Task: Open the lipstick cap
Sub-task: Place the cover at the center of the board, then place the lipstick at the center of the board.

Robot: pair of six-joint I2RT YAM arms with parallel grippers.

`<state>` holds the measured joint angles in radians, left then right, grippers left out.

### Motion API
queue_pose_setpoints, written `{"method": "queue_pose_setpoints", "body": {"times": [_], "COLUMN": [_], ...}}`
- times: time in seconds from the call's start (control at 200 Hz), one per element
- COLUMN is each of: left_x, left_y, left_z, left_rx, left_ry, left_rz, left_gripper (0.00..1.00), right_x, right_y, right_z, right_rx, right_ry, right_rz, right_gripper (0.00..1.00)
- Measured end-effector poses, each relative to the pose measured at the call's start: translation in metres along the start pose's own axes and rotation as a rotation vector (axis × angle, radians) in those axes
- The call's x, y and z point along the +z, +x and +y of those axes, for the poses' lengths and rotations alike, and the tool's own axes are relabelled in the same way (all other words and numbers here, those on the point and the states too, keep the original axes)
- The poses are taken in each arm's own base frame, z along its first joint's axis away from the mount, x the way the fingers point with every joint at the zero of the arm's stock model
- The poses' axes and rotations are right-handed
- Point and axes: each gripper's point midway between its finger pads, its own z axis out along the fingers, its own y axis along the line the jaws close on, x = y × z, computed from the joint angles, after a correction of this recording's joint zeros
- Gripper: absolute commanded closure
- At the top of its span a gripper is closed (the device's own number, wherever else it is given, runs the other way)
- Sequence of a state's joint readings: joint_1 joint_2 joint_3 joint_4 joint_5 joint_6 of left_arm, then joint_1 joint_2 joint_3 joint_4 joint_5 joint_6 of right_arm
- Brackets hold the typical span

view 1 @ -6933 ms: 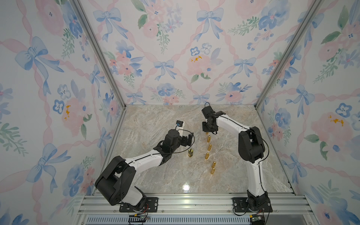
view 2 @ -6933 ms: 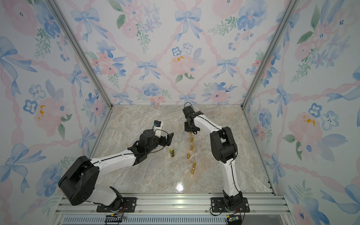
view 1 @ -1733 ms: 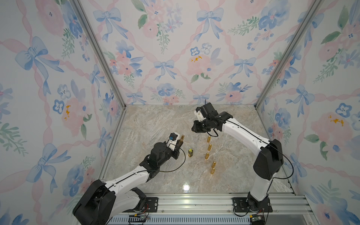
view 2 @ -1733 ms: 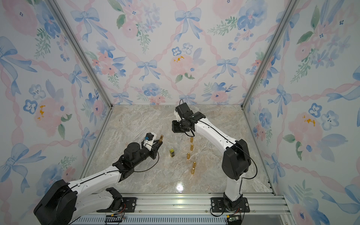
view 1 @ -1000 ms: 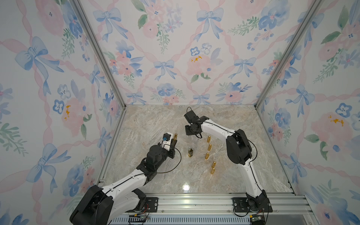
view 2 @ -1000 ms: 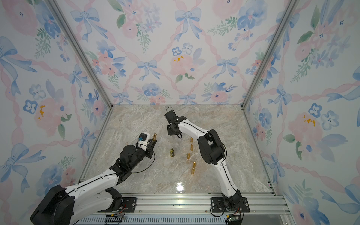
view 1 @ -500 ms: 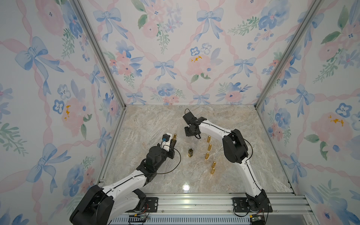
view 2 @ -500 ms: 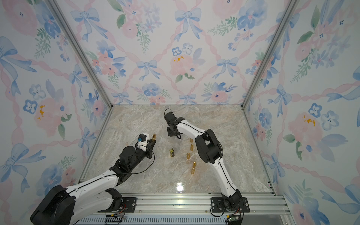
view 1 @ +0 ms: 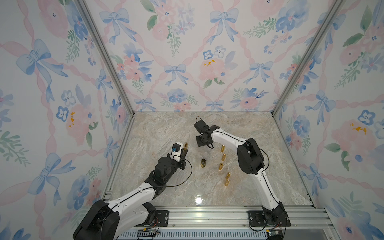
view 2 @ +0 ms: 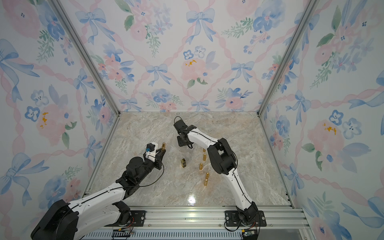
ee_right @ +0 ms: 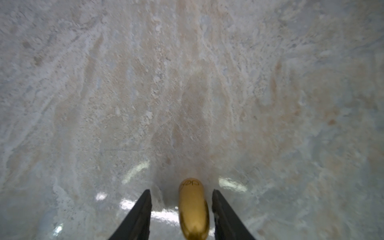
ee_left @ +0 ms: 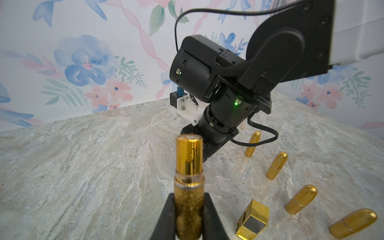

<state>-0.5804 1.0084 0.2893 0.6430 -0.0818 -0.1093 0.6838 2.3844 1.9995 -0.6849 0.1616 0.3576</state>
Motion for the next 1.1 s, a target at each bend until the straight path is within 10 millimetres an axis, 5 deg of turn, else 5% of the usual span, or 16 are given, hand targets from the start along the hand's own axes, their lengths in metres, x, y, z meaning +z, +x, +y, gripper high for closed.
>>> {"method": "queue_pose_setpoints", "body": {"times": [0.17,0.555,0.82,1.1], "left_x": [-0.004,-0.007,0.001,0.01], "left_y": [-0.001,-0.001,0.008,0.006], "left_z": [0.0,-0.017,-0.031,-0.04], "left_rx": [-0.001,0.0,0.001,0.001], "left_ry": [0.005,0.105,0.178,0.224], "left_rz": [-0.012,-0.016,0.031,0.046], "left_gripper": [1.0,1.0,1.0,1.0], "right_x": [-0.03,-0.158,-0.197,-0.23], "right_y": [0.001,0.003,0.034,0.063], "right_z": [-0.002,-0.004,0.011,0.05], "right_rx": [0.019,0.049,0.018,-0.016], "right_ry": [-0.037,-0.236,-0.364,-0.526], "right_rz": [-0.015,-0.14,-0.11,-0.083], "right_gripper": [0.4,0.35,0.33,0.34]}}
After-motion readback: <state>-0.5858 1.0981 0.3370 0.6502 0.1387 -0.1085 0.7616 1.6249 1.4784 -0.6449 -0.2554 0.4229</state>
